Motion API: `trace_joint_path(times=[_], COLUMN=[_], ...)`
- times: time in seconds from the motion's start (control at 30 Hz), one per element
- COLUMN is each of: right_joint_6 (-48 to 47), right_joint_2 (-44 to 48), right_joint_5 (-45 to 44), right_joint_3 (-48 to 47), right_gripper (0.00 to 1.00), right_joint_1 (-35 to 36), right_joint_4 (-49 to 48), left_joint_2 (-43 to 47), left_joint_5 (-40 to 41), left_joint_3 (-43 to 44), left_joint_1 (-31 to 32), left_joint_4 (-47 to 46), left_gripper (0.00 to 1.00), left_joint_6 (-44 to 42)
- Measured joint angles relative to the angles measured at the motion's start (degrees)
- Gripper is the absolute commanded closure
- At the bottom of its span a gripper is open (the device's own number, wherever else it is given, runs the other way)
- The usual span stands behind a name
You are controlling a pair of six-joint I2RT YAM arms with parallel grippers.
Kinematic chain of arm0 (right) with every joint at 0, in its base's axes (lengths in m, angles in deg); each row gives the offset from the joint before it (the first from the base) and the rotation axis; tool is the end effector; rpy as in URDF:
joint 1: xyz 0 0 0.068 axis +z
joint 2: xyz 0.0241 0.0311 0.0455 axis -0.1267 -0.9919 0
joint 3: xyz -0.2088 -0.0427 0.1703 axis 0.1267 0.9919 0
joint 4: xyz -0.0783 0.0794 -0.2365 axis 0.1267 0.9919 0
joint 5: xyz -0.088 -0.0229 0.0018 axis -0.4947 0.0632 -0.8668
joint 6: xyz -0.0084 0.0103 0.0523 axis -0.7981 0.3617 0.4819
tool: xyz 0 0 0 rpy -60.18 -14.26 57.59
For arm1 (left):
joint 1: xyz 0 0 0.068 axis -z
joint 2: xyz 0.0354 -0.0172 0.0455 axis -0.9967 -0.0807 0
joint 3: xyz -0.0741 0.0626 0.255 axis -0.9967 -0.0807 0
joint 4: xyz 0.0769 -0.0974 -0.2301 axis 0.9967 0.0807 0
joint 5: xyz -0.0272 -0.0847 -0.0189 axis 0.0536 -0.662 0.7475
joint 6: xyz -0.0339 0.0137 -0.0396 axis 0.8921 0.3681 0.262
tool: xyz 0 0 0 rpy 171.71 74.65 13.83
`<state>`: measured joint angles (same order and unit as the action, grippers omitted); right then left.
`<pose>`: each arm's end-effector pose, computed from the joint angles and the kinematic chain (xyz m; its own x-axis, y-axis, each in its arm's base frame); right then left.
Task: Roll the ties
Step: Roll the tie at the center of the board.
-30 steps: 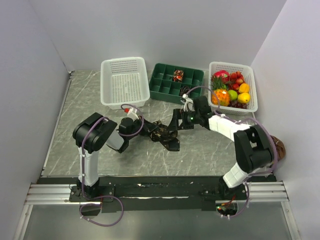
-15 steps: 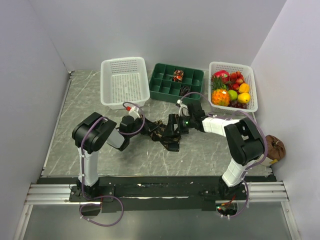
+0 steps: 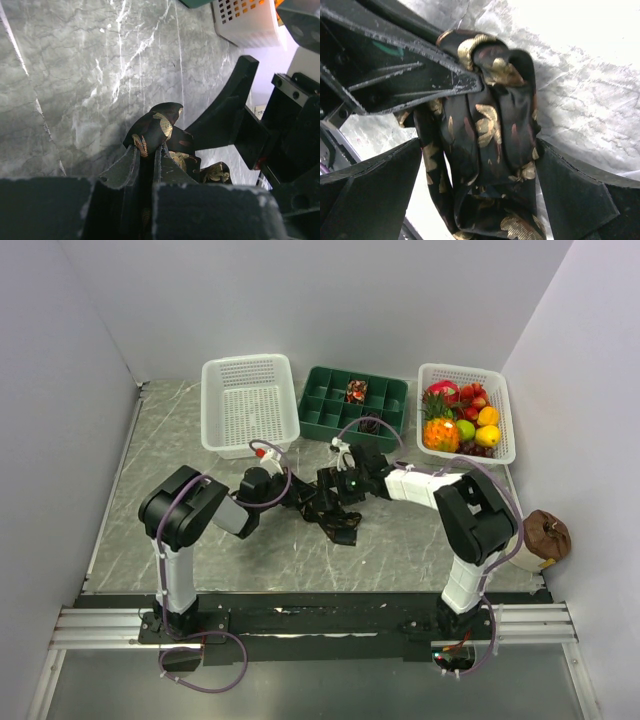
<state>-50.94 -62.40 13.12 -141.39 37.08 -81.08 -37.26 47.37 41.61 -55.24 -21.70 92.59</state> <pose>0.3048 0.1939 0.1592 -0.8160 -0.2161 -0.5361 -0.5161 0.6900 0.5075 0.2916 -0.1830 0.1074 -0.7295 -0.4253 -0.5356 0.2905 0.5164 -0.8056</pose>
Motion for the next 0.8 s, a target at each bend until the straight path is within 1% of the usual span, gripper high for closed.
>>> trace_joint_path(times=[0.23, 0.57, 0.8], right_joint_6=[0.63, 1.05, 1.36], right_joint_2=[-1.22, -2.38, -2.45], right_joint_5=[-1.31, -2.12, -1.05], right_joint_3=[-1.22, -2.43, -1.57], right_gripper=[0.01, 0.01, 0.01], right_joint_1=[0.02, 0.02, -0.04], right_joint_4=[-0.83, -1.57, -4.00], left_joint_2=[0.31, 3.28, 3.45], left_joint_5=[-1.86, -3.98, -5.09], left_joint_3=[0.02, -0.07, -0.85], left_joint_1=[0.00, 0.04, -0.42], left_joint_4=[0.00, -0.72, -4.28], left_gripper=[0.99, 0.99, 0.99], left_joint_6=[-1.07, -1.75, -0.42])
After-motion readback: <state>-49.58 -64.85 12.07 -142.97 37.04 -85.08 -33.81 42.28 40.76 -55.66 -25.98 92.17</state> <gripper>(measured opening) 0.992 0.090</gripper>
